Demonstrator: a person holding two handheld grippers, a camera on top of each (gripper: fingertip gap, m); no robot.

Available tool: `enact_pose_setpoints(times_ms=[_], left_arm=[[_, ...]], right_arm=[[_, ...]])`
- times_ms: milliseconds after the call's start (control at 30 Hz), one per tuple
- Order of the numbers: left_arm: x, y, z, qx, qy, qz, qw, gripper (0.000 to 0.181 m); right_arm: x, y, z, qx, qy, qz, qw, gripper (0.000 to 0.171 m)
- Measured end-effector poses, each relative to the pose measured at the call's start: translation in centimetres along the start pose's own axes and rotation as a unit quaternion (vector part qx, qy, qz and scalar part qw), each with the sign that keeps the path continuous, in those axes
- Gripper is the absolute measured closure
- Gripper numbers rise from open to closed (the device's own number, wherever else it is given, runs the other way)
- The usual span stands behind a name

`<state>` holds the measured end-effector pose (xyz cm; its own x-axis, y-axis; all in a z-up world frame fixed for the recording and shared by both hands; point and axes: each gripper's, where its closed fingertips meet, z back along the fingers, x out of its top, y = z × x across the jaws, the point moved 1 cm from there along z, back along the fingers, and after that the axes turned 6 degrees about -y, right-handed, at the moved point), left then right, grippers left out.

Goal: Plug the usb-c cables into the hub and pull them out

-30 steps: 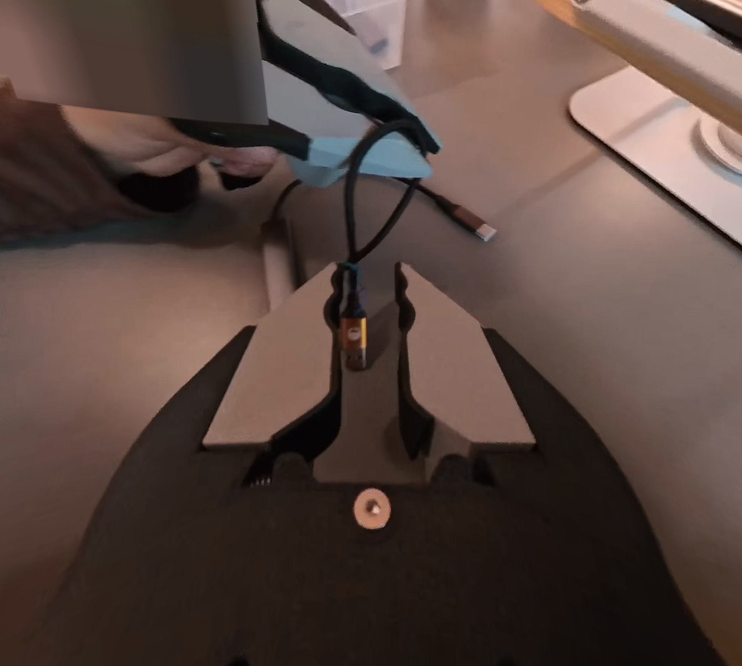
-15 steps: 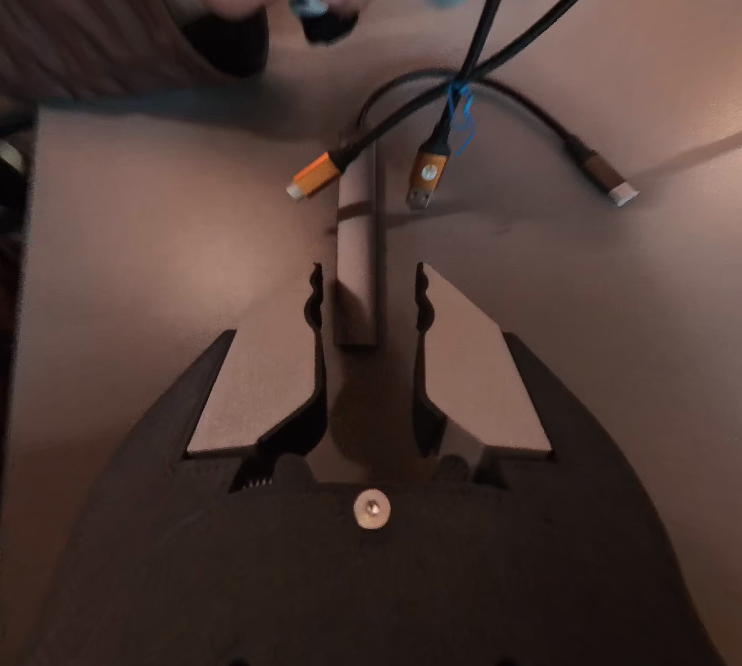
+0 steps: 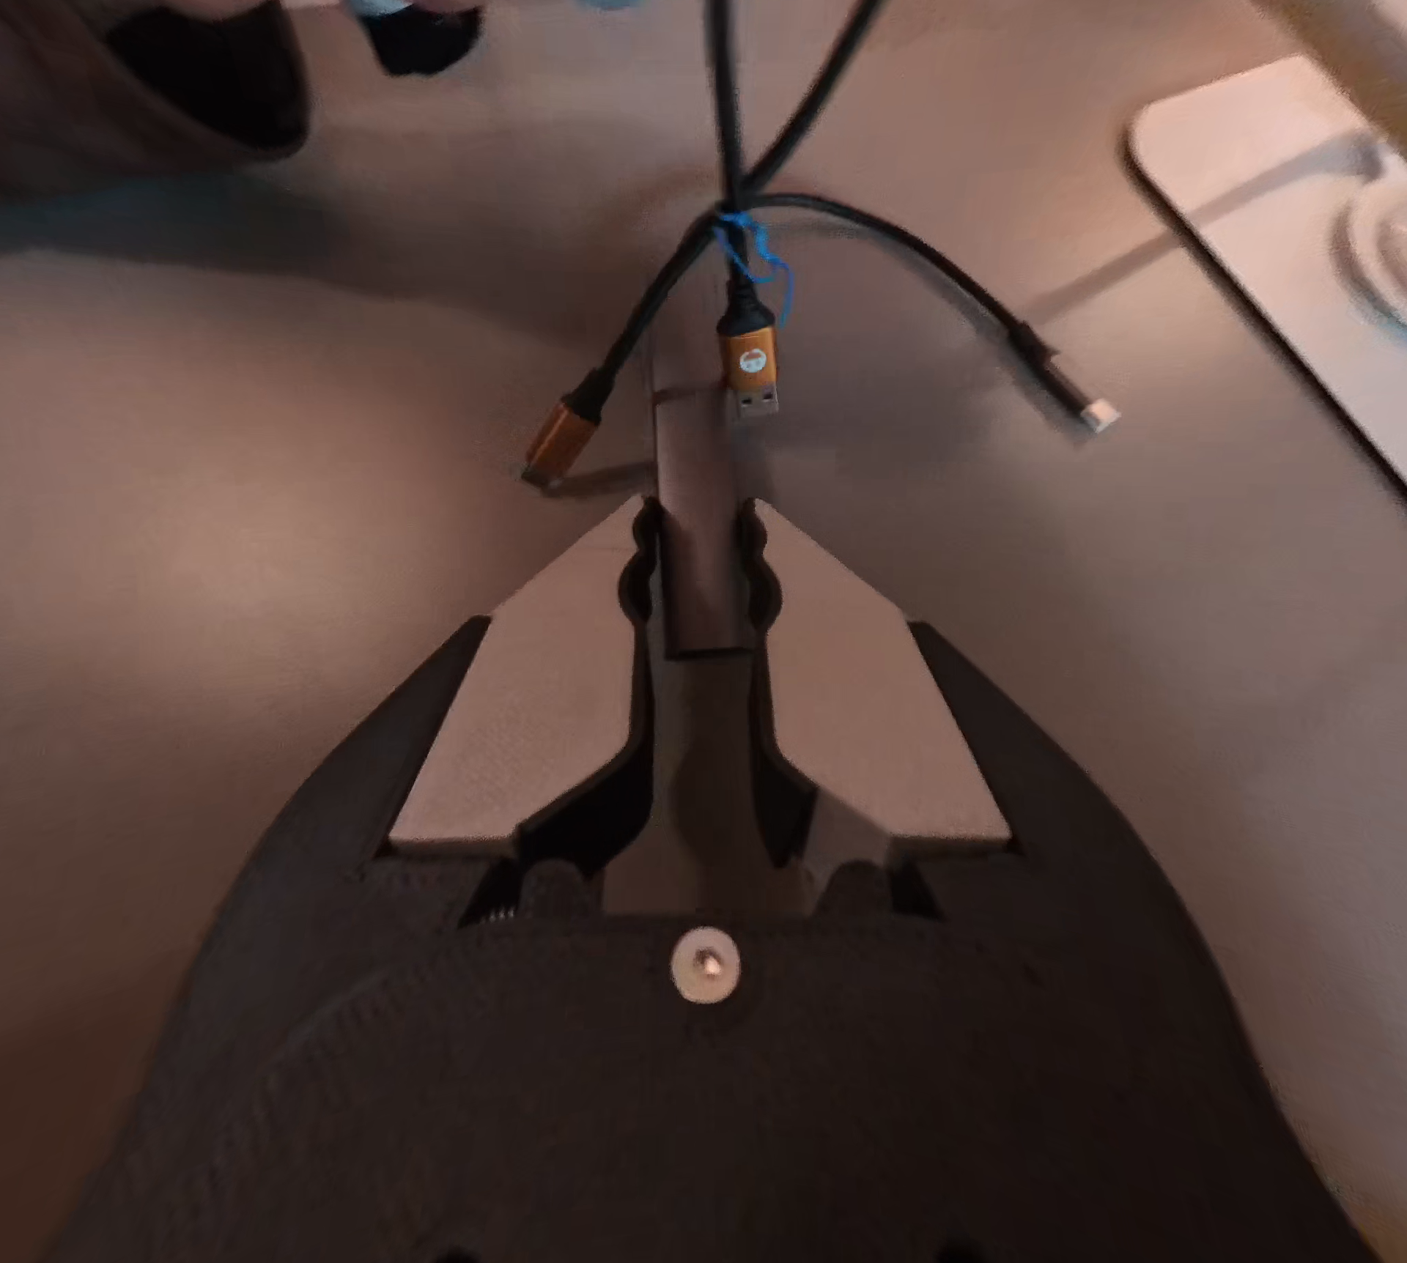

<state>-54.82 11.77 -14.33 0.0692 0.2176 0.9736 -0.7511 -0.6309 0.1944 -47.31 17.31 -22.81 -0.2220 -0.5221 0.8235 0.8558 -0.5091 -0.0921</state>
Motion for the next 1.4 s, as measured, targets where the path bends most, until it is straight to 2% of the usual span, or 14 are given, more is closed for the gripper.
enact_pose_setpoints(times_ms=[33, 233, 333, 367, 467, 533, 700, 833, 1067, 1100, 1133, 1200, 1400], left_arm=[[1.0, -0.4, 0.3, -0.014, -0.024, -0.002, 1.000, 0.174], [5.1, -4.4, 3.1, -0.142, -0.133, -0.032, 0.980, 0.179], [4.4, -7.5, 4.1, -0.237, -0.116, -0.062, 0.963, 0.178], [3.7, -8.0, 3.9, -0.241, -0.101, -0.075, 0.962, 0.178], [0.1, -8.0, 1.8, -0.205, -0.006, -0.106, 0.973, 0.178], [-1.6, -7.6, 0.7, -0.176, 0.033, -0.114, 0.977, 0.170], [-1.6, -5.6, 0.1, -0.116, 0.033, -0.117, 0.986, 0.155], [-2.3, -4.1, -0.1, -0.091, 0.066, -0.047, 0.993, 0.149], [-2.7, -4.6, 0.0, -0.142, 0.091, 0.122, 0.978, 0.136], [-2.8, -4.8, 0.0, -0.148, 0.096, 0.135, 0.975, 0.133], [-2.9, -4.9, -0.1, -0.152, 0.101, 0.141, 0.973, 0.133], [-3.2, -4.8, -0.3, -0.146, 0.107, 0.121, 0.976, 0.133], [-4.6, -4.4, -0.7, -0.090, 0.120, -0.053, 0.987, 0.143]], right_arm=[[0.2, -0.7, 0.3, -0.013, -0.008, -0.014, 1.000, 0.153], [0.3, -3.2, 1.5, -0.045, -0.044, -0.102, 0.993, 0.154], [1.0, -3.8, 2.2, -0.041, -0.078, -0.140, 0.986, 0.154], [1.4, -3.8, 2.4, -0.034, -0.093, -0.146, 0.984, 0.154], [2.4, -3.8, 3.1, -0.022, -0.128, -0.160, 0.979, 0.154], [2.9, -3.7, 3.4, -0.015, -0.143, -0.165, 0.976, 0.154], [3.5, -3.9, 4.1, -0.015, -0.166, -0.171, 0.971, 0.154], [4.1, -4.1, 4.5, -0.031, -0.181, -0.152, 0.971, 0.154], [4.5, -3.4, 4.2, -0.040, -0.177, -0.113, 0.977, 0.154], [4.5, -3.4, 4.2, -0.038, -0.177, -0.115, 0.977, 0.157], [4.5, -3.2, 4.2, -0.031, -0.182, -0.117, 0.976, 0.171], [4.9, -3.3, 4.6, -0.021, -0.202, -0.133, 0.970, 0.171], [3.7, -3.5, 3.8, 0.018, -0.185, -0.196, 0.963, 0.171]])
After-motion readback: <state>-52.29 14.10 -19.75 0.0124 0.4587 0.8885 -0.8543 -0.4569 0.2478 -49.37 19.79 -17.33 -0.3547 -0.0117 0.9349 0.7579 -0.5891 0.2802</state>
